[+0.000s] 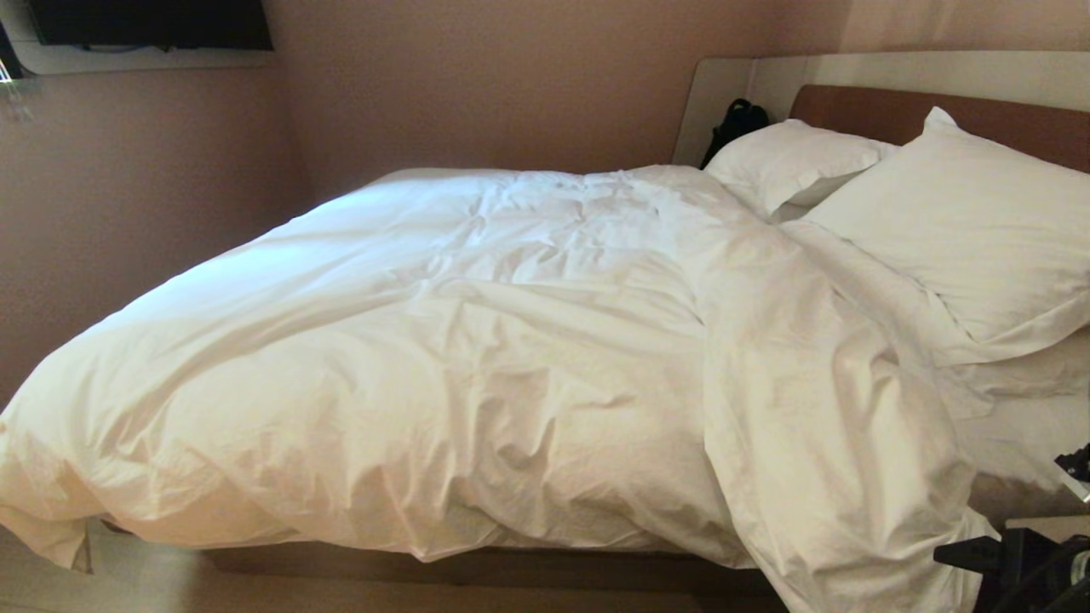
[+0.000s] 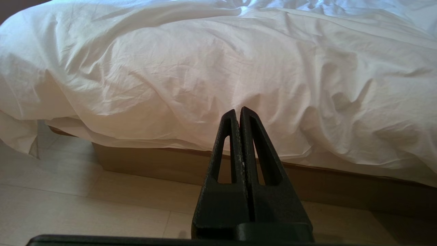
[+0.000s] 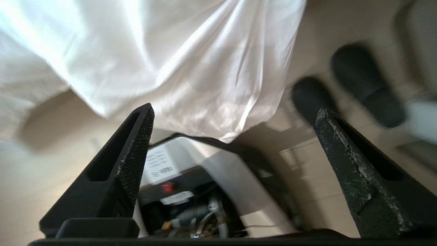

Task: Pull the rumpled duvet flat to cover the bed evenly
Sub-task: Flatten the corners of the folded blanket

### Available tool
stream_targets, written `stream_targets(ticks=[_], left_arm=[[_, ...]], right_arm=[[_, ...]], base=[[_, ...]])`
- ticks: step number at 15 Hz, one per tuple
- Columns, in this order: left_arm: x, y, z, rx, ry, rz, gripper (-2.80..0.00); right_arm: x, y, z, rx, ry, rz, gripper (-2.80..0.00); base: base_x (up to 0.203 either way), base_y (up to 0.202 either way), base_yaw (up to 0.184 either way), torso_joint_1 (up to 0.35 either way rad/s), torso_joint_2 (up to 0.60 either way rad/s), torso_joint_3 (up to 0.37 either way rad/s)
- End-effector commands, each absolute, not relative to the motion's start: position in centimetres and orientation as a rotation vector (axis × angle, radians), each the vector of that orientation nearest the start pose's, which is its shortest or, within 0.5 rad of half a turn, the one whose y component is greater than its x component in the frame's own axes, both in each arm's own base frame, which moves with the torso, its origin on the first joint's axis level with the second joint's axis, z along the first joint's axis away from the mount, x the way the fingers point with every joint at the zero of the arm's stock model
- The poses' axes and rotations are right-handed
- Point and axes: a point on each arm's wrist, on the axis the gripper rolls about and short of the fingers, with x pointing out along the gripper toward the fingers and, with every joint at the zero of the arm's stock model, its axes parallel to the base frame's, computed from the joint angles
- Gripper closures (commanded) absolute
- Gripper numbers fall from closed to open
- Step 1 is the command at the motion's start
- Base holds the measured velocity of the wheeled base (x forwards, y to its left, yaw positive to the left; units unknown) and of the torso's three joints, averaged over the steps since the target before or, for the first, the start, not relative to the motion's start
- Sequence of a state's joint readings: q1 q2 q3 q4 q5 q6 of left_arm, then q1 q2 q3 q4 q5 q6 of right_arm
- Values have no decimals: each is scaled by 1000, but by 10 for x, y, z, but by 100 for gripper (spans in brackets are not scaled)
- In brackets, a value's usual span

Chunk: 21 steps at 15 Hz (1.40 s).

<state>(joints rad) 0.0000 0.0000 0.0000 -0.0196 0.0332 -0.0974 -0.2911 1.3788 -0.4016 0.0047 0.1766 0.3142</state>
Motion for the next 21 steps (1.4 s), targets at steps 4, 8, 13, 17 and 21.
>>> stream_targets(ticks=[4,8,13,17,21], left_arm=[[-23,1,78,-98,-22,33,0],[-23,1,78,-98,-22,33,0],[-23,1,78,-98,-22,33,0],[-23,1,78,-98,-22,33,0],[-23,1,78,-99,-22,33,0]], right_arm=[[164,-47,78,653,1059,-13,-280],[183,-55,55,635,1020,3,-280],[195,-65,34,635,949,-15,-280],[191,-63,31,633,966,-10,-280],[193,-62,27,660,966,41,-280]], base=[[0,0,0,0,0,0],[0,0,0,0,0,0],[0,0,0,0,0,0],[0,0,0,0,0,0],[0,0,0,0,0,0]])
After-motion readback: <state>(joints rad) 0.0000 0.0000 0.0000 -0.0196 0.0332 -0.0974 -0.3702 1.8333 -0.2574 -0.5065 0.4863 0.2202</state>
